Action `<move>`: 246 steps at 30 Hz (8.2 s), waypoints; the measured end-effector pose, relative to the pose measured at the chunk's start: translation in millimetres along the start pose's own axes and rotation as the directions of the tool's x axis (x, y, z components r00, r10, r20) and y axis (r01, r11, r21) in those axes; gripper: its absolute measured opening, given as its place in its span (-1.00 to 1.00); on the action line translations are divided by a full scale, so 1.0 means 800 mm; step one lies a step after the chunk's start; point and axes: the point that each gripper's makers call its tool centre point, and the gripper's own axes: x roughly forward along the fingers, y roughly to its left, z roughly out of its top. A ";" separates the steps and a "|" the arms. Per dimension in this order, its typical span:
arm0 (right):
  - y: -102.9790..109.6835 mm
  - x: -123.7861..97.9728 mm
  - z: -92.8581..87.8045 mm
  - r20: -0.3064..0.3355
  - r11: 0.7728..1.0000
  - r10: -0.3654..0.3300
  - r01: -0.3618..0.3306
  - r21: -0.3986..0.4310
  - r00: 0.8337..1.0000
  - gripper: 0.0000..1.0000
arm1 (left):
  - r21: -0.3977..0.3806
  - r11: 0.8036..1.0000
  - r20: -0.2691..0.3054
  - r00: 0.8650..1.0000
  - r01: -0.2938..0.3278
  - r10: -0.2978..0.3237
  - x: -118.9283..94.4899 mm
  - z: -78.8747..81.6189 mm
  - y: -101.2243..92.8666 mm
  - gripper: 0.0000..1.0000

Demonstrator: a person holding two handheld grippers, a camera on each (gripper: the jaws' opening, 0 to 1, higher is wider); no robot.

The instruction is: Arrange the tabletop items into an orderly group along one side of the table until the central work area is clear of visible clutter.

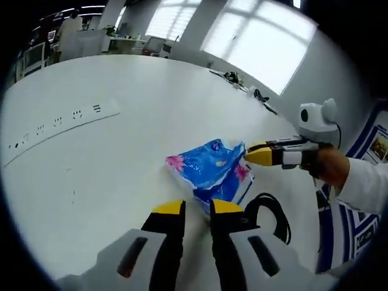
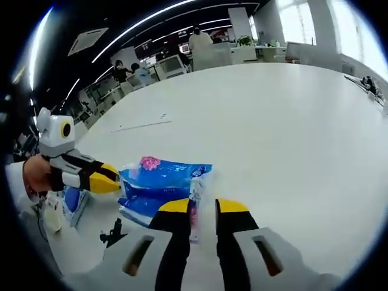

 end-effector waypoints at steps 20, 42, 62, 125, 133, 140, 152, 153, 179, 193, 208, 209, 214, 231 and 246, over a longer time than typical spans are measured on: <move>0.004 -0.014 0.016 0.034 0.999 -0.027 0.028 -0.021 0.999 -0.45 | 0.005 1.000 0.036 0.999 -0.017 0.016 -0.021 0.014 0.002 -0.38; 0.022 -0.043 0.048 0.092 0.999 -0.023 0.028 -0.045 0.995 -0.31 | 0.007 1.000 0.109 0.994 -0.029 0.028 -0.061 0.040 -0.008 0.04; 0.059 -0.084 0.094 0.171 0.996 0.008 0.008 -0.094 0.985 -0.21 | 0.017 0.999 0.206 0.978 -0.050 0.045 -0.119 0.075 -0.013 0.36; 0.324 -0.059 0.002 0.089 0.976 0.209 -0.202 -0.085 0.974 -0.18 | -0.047 0.951 0.247 0.919 -0.305 0.306 -0.433 -0.045 0.113 0.33; 0.320 -0.035 -0.047 0.024 0.982 0.188 -0.188 -0.009 0.982 -0.18 | -0.061 0.953 0.191 0.934 -0.296 0.302 -0.415 -0.074 0.136 0.30; 0.326 -0.017 -0.084 -0.035 0.982 0.188 -0.186 0.036 0.982 -0.22 | -0.071 0.952 0.135 0.943 -0.298 0.305 -0.403 -0.098 0.153 0.25; 0.336 0.000 -0.114 -0.085 0.977 0.203 -0.196 0.079 0.976 -0.35 | -0.110 0.953 0.059 0.955 -0.284 0.292 -0.373 -0.126 0.171 0.07; 0.336 0.002 -0.116 -0.090 0.978 0.201 -0.194 0.082 0.975 -0.38 | -0.106 0.953 0.051 0.955 -0.285 0.291 -0.371 -0.128 0.172 0.06; 0.340 0.015 -0.138 -0.121 0.969 0.222 -0.206 0.135 0.967 -0.90 | -0.101 0.963 -0.120 0.964 -0.249 0.237 -0.311 -0.177 0.183 -0.68; 0.340 0.015 -0.131 -0.112 0.968 0.227 -0.211 0.132 0.967 -1.00 | -0.124 0.966 -0.132 0.969 -0.225 0.209 -0.305 -0.178 0.174 -0.97; 0.332 -0.009 -0.087 -0.033 0.965 0.234 -0.228 0.130 0.972 -1.00 | -0.130 0.968 -0.058 0.976 -0.214 0.208 -0.312 -0.142 0.156 -1.00; 0.331 -0.009 -0.086 -0.030 0.965 0.233 -0.228 0.130 0.972 -1.00 | -0.131 0.968 -0.052 0.976 -0.214 0.209 -0.312 -0.139 0.154 -1.00; 0.324 -0.018 -0.065 0.002 0.967 0.228 -0.226 0.116 0.974 -1.00 | -0.125 0.968 -0.015 0.976 -0.215 0.215 -0.316 -0.114 0.144 -1.00; 0.293 -0.036 0.005 0.115 0.972 0.205 -0.216 0.091 0.972 -1.00 | -0.074 0.975 0.078 0.974 -0.209 0.215 -0.312 -0.032 0.121 -1.00; 0.251 -0.014 0.035 0.148 0.980 0.148 -0.165 0.111 0.978 -1.00 | -0.045 0.980 0.086 0.977 -0.192 0.195 -0.277 0.005 0.129 -1.00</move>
